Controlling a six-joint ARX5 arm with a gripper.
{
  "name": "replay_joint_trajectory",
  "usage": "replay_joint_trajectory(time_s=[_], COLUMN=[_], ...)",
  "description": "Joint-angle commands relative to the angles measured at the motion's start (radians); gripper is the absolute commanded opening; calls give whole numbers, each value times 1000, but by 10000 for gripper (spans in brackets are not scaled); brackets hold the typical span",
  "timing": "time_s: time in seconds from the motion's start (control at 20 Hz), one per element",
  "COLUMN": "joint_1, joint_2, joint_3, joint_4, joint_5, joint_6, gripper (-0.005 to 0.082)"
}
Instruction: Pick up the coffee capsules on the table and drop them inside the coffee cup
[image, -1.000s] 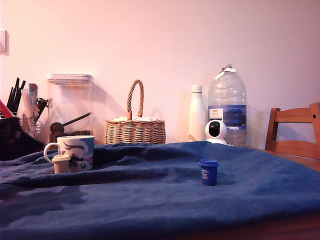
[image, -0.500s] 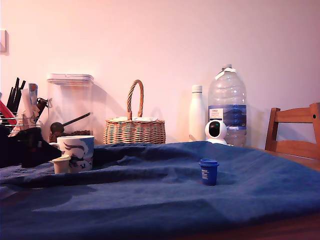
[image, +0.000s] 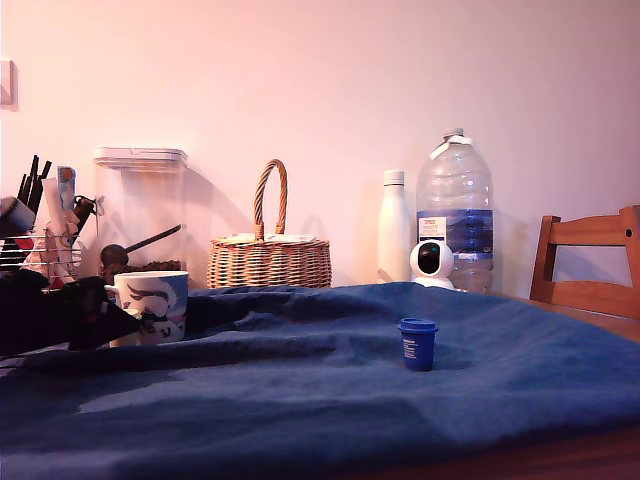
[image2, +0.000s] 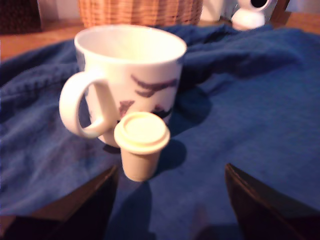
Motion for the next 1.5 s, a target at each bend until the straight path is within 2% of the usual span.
replay_joint_trajectory(time_s=[0.0,0.35,0.4,0.85,0.95,1.15,1.25,1.45], joint_1=[-3,-3,-3,-4,-4,-4,-4,-4], joint_2=[39,68,75,100,100,100,100,99], joint_3=[26,99,111,148,148,148,148,148], joint_4=[-9,-75,-89,-137,-139,-146,-146,-146], joint_5=[5,5,6,16,17,18,18,38], joint_6=[-3,-3,22,31,31,31,32,32], gripper=[618,585,585,584,531,334,300,300])
